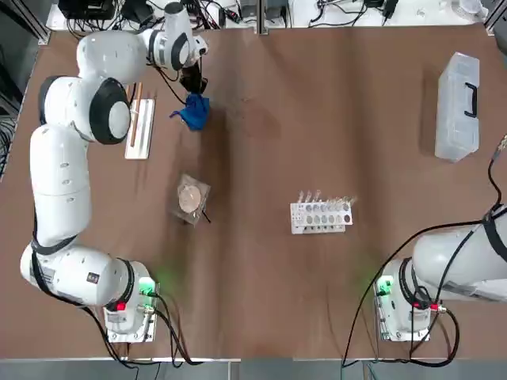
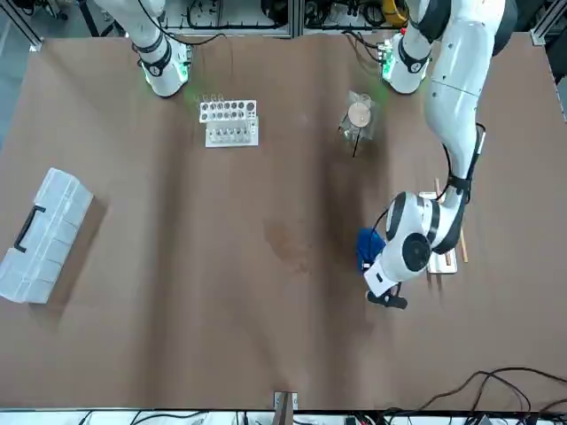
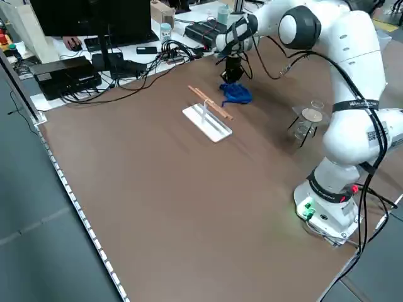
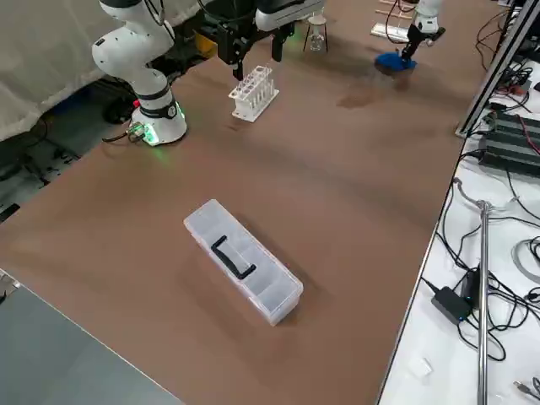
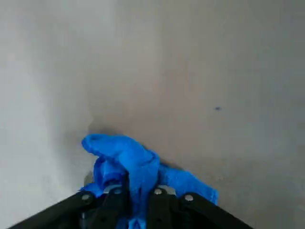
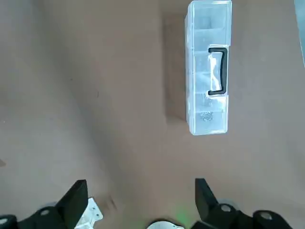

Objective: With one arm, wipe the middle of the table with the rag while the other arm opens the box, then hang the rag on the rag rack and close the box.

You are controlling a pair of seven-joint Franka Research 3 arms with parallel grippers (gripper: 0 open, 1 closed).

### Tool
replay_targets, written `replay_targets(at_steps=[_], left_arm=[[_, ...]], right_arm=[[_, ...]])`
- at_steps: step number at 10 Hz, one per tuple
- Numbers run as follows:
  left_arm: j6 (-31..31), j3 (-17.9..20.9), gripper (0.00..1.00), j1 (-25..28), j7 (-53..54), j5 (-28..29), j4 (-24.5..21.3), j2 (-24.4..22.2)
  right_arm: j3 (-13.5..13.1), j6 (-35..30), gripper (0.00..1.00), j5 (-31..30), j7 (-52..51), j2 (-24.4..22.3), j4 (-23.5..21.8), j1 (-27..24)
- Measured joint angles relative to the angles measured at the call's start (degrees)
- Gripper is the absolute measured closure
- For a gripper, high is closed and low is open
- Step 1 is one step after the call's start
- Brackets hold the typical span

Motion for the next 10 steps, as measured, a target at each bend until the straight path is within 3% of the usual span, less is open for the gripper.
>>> replay_targets(at_steps=[3,7,8,10], left_arm=[[0.2,-0.1,0.86,-6.4,-5.2,0.0,1.8,0.9],[3.6,0.7,0.86,-17.0,-13.2,0.0,10.7,6.8],[4.1,2.3,0.86,-20.4,-13.7,1.0,11.6,7.4],[3.6,12.3,0.86,-31.6,-14.3,1.7,12.2,7.7]], right_arm=[[0.1,0.0,0.01,0.1,0.0,0.0,0.0,0.3],[0.2,0.0,0.01,-0.1,0.2,0.1,0.0,3.4],[-0.1,-0.1,0.01,-0.1,0.2,0.1,0.0,3.3],[-0.2,-0.2,0.01,0.0,0.2,0.1,0.0,3.4]])
